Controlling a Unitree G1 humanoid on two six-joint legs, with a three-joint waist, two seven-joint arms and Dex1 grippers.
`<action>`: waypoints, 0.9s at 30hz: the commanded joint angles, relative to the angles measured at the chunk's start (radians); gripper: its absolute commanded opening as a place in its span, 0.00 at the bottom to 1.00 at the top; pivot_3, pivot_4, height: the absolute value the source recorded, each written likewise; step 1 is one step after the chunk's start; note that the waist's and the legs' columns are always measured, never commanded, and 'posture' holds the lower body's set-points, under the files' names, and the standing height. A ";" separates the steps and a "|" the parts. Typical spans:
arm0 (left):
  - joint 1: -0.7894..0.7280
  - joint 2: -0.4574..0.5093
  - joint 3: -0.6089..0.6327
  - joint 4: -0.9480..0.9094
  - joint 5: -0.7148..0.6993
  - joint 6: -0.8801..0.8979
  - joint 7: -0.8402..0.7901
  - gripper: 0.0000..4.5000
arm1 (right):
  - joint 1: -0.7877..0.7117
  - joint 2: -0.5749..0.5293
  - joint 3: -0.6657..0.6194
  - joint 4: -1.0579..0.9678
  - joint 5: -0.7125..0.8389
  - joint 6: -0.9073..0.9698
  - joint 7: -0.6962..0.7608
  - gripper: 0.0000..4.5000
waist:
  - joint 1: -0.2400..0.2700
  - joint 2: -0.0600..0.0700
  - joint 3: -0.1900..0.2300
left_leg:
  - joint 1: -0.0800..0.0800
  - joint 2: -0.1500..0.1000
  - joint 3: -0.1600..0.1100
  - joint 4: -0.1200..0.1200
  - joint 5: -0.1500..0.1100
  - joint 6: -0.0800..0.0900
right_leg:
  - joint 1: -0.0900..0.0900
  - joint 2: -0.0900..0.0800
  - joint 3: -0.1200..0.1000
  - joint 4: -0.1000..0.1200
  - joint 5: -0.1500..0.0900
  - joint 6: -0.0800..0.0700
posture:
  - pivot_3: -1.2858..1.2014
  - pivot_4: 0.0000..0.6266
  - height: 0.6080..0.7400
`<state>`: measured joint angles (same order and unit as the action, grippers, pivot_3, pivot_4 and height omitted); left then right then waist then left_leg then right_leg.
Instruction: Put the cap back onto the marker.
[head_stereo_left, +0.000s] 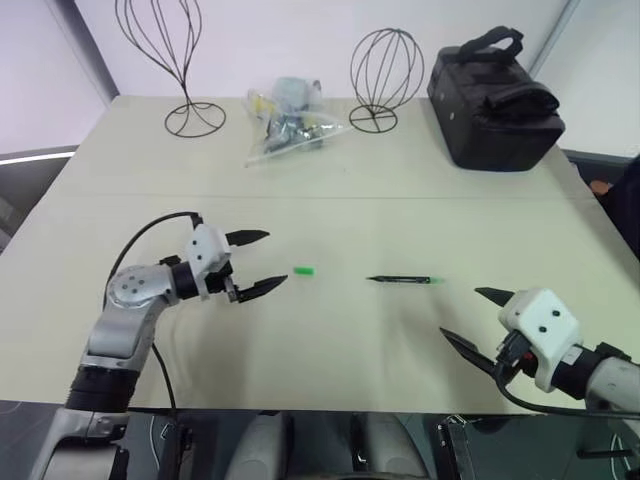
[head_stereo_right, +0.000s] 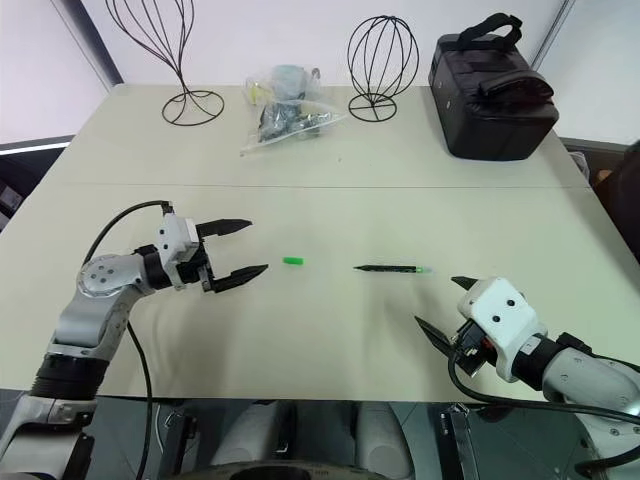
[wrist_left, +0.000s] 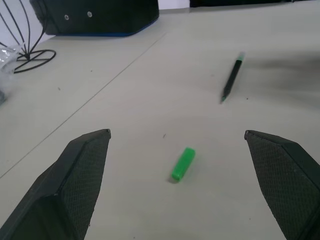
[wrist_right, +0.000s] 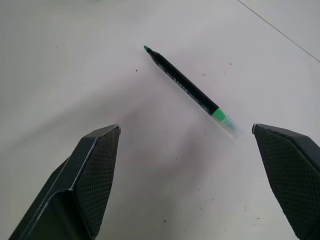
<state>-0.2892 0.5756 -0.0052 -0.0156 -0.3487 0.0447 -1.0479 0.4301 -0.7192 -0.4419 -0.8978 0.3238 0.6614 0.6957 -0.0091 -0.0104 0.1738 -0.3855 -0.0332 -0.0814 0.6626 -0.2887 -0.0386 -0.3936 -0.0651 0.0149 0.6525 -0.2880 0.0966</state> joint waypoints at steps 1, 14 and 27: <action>-0.011 0.008 0.011 -0.052 -0.017 0.023 0.010 1.00 | 0.000 -0.007 -0.022 -0.032 0.009 -0.006 -0.003 0.96 | 0.000 0.000 0.000 | 0.000 0.000 0.000 0.000 0.000 0.000 | 0.000 0.000 0.000 0.000 0.000 0.000 | 0.52 0.24 1.00; 0.039 0.064 0.030 -0.013 -0.011 -0.022 -0.056 1.00 | 0.001 -0.010 -0.004 -0.030 0.014 -0.004 -0.003 0.96 | 0.000 0.000 0.000 | 0.000 0.000 0.000 0.000 0.000 0.000 | 0.000 0.000 0.000 0.000 0.000 0.000 | 0.52 0.24 1.00; -0.006 0.084 0.025 0.081 -0.005 -0.051 -0.117 1.00 | -0.033 -0.021 0.012 -0.022 0.014 0.002 -0.005 0.96 | 0.000 0.000 0.000 | 0.000 0.000 0.000 0.000 0.000 0.000 | 0.000 0.000 0.000 0.000 0.000 0.000 | 0.52 0.24 1.00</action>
<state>-0.2825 0.6471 0.0095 0.0729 -0.3485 0.0112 -1.1525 0.4051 -0.7281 -0.4266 -0.8985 0.3303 0.6701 0.6945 -0.0090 -0.0102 0.1739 -0.3856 -0.0332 -0.0813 0.6626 -0.2887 -0.0386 -0.3936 -0.0653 0.0150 0.6521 -0.2880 0.0965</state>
